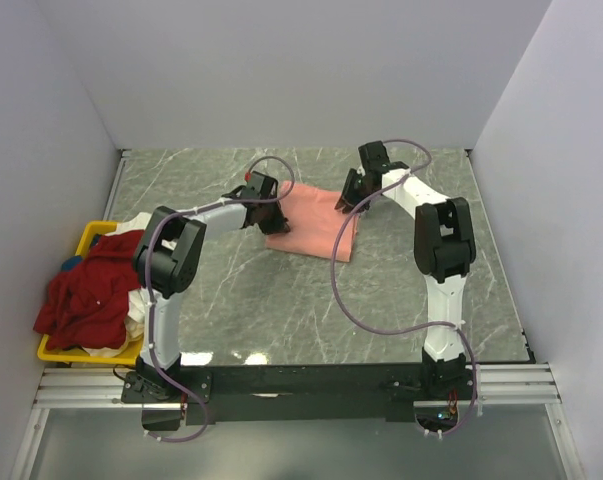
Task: Fold and stack the t-shirts
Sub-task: Fold the tshirt
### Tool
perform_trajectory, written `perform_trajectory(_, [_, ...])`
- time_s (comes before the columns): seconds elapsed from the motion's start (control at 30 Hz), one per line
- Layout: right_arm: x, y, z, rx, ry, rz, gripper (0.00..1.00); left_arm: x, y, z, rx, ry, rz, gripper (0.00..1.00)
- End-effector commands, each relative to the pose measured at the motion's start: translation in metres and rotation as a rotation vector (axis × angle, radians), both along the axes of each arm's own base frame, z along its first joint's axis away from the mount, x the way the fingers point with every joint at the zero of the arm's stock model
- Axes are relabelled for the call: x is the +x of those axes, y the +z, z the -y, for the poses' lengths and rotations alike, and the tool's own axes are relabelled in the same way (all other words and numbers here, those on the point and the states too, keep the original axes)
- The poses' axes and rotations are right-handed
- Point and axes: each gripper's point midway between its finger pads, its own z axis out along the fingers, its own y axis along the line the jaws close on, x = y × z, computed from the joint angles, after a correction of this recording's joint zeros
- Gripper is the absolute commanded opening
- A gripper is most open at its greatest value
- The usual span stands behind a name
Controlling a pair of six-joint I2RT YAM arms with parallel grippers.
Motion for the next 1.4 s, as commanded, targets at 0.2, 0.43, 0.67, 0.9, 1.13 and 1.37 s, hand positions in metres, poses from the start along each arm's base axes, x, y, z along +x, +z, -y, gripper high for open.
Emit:
perform_trajectory(0.2, [0.002,-0.024,0.028,-0.08,-0.024,-0.038,0.35,-0.055,-0.012,0.016,-0.005,-0.017,-0.023,0.0])
perform_trajectory(0.43, [0.01,0.01,0.028,-0.086,-0.003,0.033,0.36,-0.019,0.046,0.011,0.033,0.013,0.095,0.01])
perform_trajectory(0.67, [0.014,0.027,0.025,-0.073,0.013,0.061,0.36,0.035,0.05,-0.001,0.053,0.058,0.119,0.01])
perform_trajectory(0.9, [0.017,0.023,0.027,-0.082,0.019,0.048,0.36,0.085,0.012,-0.011,0.058,0.083,0.072,0.0])
perform_trajectory(1.13, [0.017,0.024,0.038,-0.092,0.017,0.052,0.43,0.093,-0.011,-0.015,0.048,0.086,0.038,0.0])
perform_trajectory(1.37, [0.007,0.03,0.05,-0.14,0.023,0.098,0.62,0.105,0.042,-0.014,0.003,0.064,0.137,0.13])
